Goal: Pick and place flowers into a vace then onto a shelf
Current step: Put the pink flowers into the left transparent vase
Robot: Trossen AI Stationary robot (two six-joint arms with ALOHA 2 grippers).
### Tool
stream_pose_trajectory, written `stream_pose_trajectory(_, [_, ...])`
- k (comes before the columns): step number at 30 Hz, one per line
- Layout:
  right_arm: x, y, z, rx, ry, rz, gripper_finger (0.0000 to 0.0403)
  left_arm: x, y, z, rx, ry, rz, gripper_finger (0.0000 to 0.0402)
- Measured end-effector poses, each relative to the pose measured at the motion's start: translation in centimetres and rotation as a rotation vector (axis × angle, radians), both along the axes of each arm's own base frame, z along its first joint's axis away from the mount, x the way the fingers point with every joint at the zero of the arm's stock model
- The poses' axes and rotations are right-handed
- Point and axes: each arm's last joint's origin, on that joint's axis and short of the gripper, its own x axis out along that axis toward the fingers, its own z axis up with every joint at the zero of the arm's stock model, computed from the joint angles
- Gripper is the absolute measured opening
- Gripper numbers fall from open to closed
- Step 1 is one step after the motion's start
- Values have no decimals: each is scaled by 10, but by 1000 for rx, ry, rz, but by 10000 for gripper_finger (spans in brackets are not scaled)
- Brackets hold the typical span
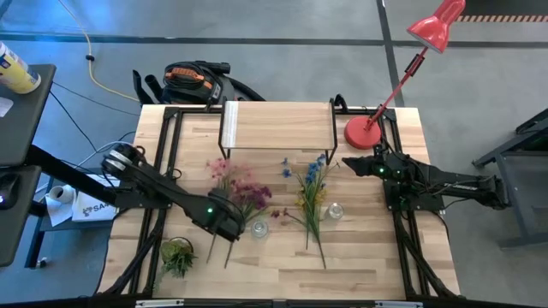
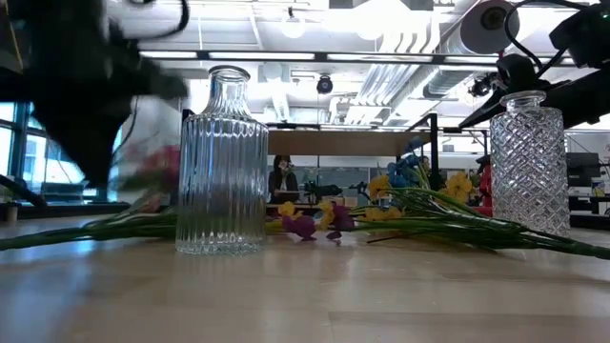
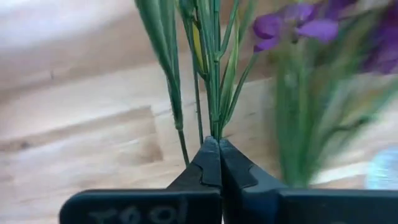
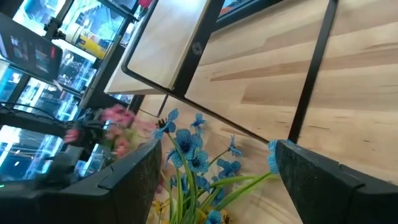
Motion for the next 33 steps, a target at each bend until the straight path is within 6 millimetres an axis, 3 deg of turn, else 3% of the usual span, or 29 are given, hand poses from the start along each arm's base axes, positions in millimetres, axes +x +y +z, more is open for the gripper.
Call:
stream_pose_trajectory(7, [0, -1, -1, -30, 23, -26, 304, 1, 0, 77, 187, 39, -40, 20])
stream_pose_trajectory(10, [0, -1, -1, -43, 30, -28, 304, 2, 1, 110, 287, -36, -58, 20])
stream_pose_trajectory(14, [0, -1, -1, -58, 38, -21, 304, 4, 4, 129, 261, -77, -91, 20])
stream_pose_trajectory(16, [0, -1, -1, -68, 44, -17, 304, 8, 3, 142, 318, -188, -86, 21])
stream_pose_trajectory(20, [0, -1, -1, -76, 50, -5, 304, 9, 1, 176, 617, -397, -132, 22])
stream_pose_trajectory(25, [0, -1, -1, -96, 61, 3, 304, 15, 5, 184, 854, -422, -181, 27])
stream_pose_trajectory(33, [1, 0, -1, -77, 57, 53, 304, 38, -8, 189, 889, -522, -191, 21])
